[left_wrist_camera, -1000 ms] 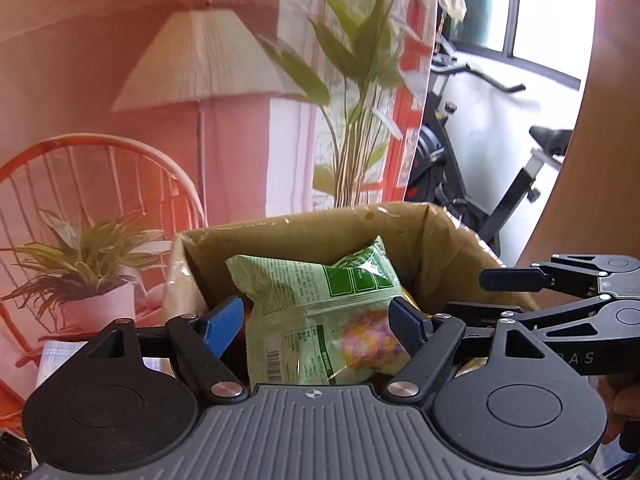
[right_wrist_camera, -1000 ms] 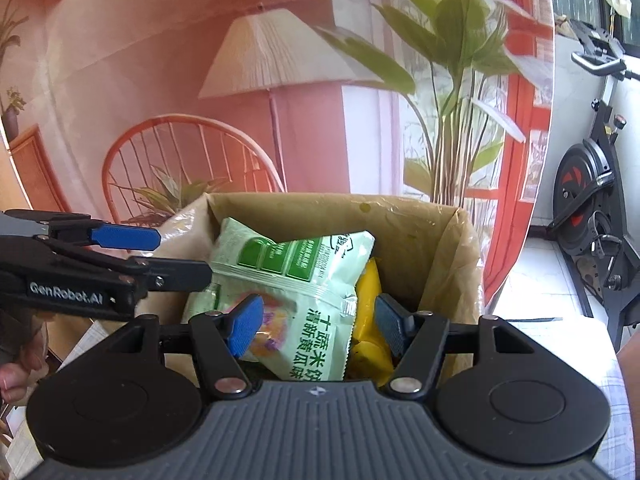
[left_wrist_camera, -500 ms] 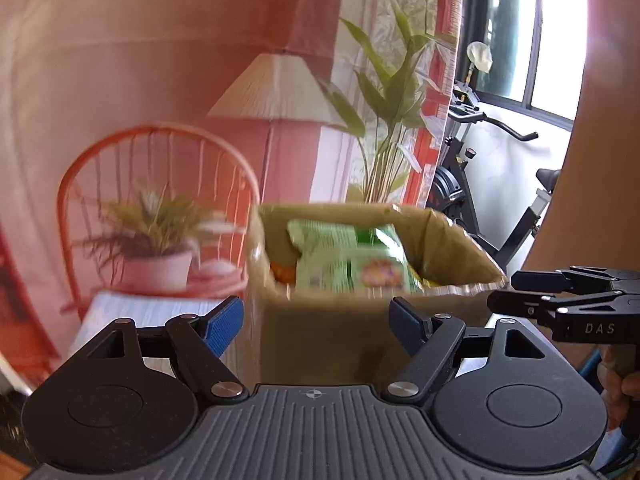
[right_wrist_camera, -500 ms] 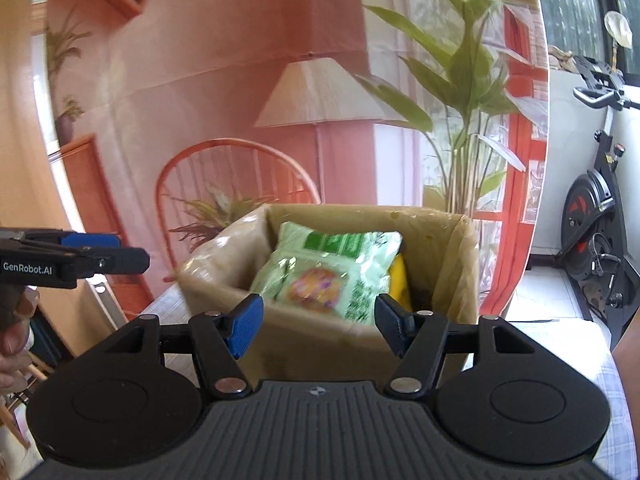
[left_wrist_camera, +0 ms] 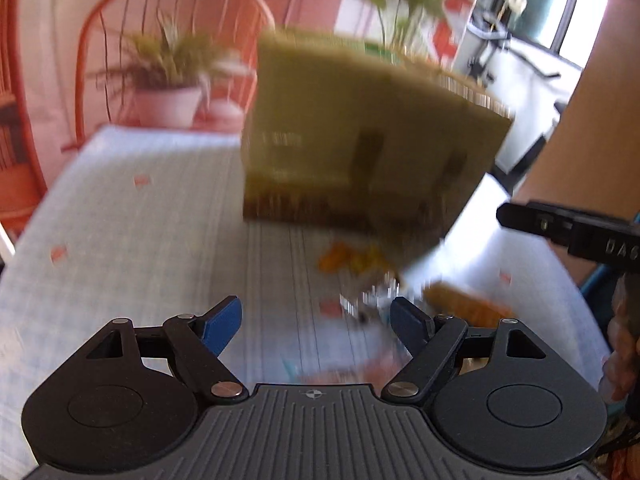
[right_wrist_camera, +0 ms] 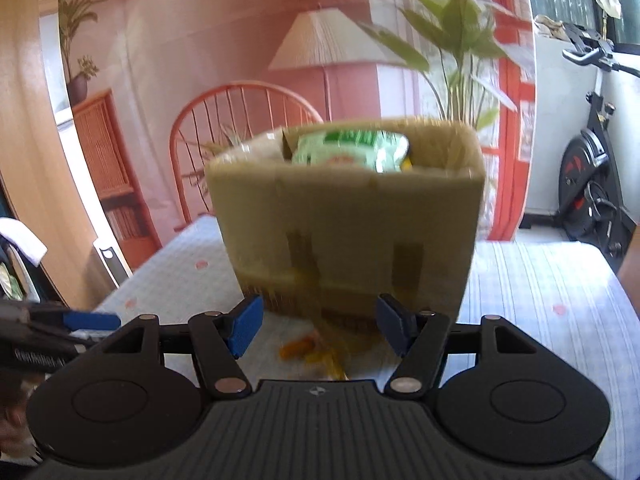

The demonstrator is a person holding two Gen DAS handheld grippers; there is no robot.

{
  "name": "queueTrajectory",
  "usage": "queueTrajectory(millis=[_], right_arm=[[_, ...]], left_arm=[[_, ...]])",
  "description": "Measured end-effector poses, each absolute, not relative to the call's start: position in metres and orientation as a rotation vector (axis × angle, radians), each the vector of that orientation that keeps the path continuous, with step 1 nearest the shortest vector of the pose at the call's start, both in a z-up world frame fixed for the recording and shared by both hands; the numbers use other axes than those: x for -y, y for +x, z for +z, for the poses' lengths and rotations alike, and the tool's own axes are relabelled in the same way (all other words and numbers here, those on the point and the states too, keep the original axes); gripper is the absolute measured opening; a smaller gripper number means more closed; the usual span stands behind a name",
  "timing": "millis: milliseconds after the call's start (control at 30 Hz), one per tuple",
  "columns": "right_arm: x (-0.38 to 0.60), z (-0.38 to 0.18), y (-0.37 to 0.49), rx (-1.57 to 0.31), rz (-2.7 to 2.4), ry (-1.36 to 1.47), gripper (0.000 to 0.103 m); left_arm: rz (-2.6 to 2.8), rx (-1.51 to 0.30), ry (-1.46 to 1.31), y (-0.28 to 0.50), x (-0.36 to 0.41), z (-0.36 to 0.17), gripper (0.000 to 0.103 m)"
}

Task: Organize snacks
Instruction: 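Move both tools back down to the snacks on the table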

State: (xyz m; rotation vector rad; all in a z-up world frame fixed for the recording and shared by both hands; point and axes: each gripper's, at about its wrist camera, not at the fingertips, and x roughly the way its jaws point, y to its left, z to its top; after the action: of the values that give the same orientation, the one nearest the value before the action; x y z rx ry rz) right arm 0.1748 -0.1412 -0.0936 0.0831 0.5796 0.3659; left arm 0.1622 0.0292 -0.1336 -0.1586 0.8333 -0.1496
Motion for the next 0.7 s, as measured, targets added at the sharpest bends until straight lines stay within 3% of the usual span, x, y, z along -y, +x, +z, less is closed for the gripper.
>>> queueTrajectory(millis=[467,700], right_arm=[[0.153,-0.145,0.148,-0.625,0.313,0.055,0.066],[0.163,-0.155,0.147,-0.644,0.315,0.099,0.066]], left_arm=[[-0.163,-1.003,-0.153,0.155,0.003,-0.181,0.083],[-0.147,-1.044,-0.131,0.158,0.022,-0.193,0.089]])
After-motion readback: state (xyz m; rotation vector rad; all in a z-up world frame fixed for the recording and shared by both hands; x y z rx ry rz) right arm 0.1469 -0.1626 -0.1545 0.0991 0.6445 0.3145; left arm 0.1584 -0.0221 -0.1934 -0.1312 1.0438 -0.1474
